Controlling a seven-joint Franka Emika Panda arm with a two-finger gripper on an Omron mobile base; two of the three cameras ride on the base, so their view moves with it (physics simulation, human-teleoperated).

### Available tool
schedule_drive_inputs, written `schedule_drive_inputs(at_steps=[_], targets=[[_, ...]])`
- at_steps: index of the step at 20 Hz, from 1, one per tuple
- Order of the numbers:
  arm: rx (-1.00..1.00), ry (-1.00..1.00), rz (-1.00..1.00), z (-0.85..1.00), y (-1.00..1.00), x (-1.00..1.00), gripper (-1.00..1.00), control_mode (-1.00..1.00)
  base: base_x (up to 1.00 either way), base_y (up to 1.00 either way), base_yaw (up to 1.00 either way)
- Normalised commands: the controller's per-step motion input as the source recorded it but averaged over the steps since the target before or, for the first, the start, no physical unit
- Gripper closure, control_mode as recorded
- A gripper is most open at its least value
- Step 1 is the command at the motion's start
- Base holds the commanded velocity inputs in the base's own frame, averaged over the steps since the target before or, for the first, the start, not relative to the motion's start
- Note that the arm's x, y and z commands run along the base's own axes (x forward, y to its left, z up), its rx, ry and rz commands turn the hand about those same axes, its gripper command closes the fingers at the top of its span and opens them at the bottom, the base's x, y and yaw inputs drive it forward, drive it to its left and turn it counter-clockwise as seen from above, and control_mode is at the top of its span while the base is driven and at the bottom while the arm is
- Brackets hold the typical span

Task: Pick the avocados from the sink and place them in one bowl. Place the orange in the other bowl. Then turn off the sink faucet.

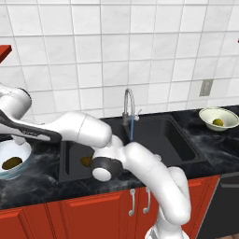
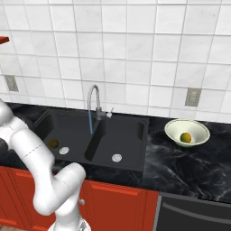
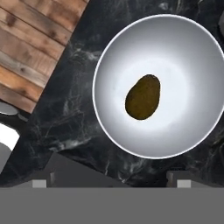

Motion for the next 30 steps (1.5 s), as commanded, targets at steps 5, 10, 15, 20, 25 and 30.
schedule_drive_inputs(at_steps=[5, 10, 15, 20, 25, 30], targets=[[-0.11, 0.1, 0.0, 0.32, -0.43, -0.08, -1.0, -1.0, 0.0, 0.0, 0.0], [-0.09, 0.08, 0.0, 0.08, -0.38, -0.14, -1.0, -1.0, 0.0, 0.0, 0.0], [-0.05, 0.06, 0.0, 0.0, -0.4, -0.24, -1.0, -1.0, 0.0, 0.0, 0.0], [-0.02, 0.0, 0.0, 0.07, -0.57, -0.5, -1.0, -1.0, 0.0, 0.0, 0.0], [-0.07, 0.0, 0.0, 0.21, -0.68, -0.52, -1.0, -1.0, 0.0, 0.0, 0.0], [-0.09, 0.0, 0.0, 0.2, -0.64, -0.47, -1.0, -1.0, 0.0, 0.0, 0.0]])
